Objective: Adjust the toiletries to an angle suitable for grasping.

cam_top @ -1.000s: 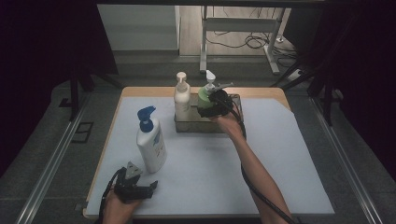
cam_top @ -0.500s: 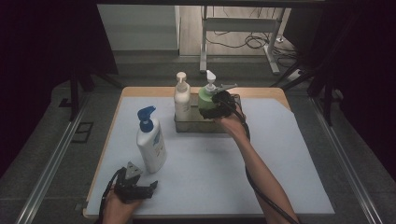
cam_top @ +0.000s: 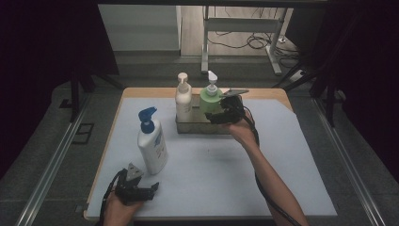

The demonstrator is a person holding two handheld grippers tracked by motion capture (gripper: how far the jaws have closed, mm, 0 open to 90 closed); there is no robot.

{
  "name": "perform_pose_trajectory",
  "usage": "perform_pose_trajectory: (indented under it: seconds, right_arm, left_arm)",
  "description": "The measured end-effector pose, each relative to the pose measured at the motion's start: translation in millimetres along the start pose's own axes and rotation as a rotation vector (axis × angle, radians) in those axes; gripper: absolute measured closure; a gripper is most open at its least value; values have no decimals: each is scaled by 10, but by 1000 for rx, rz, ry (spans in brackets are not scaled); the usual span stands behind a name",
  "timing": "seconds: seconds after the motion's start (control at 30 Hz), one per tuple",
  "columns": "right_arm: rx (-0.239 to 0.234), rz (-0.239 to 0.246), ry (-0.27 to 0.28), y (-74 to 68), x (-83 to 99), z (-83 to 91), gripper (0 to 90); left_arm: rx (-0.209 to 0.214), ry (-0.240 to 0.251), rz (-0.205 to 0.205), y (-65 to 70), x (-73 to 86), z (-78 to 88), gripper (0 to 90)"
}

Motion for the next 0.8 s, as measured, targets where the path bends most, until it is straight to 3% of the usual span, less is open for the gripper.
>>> perform_pose_trajectory:
  seconds: [0.23,0.3,0.6,0.63,0.7,0.8]
  right_arm:
    - [-8,-18,-21,2,113,155,364]
    - [-3,-25,-21,18,130,167,388]
    - [45,-56,-26,189,233,195,788]
    - [45,-56,-26,189,233,195,788]
    - [69,-66,-38,238,234,154,870]
    - [78,-68,-48,266,237,112,895]
  left_arm:
    - [0,0,0,0,0,0,117]
    - [0,0,0,0,0,0,117]
    - [0,-1,1,0,0,0,117]
    - [0,-1,1,0,0,0,117]
    - [0,-1,1,0,0,1,117]
    - [-1,-1,-1,-2,1,1,117]
Point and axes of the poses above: each handheld gripper's, and its own axes: z roughly backward along the jaws, x roughly out of its underside, y roughly to its right, the point moved 6 cm from there along -z, roughly forward along the jaws, and after that the axes turned 5 degrees about -x, right-handed, at the moved point
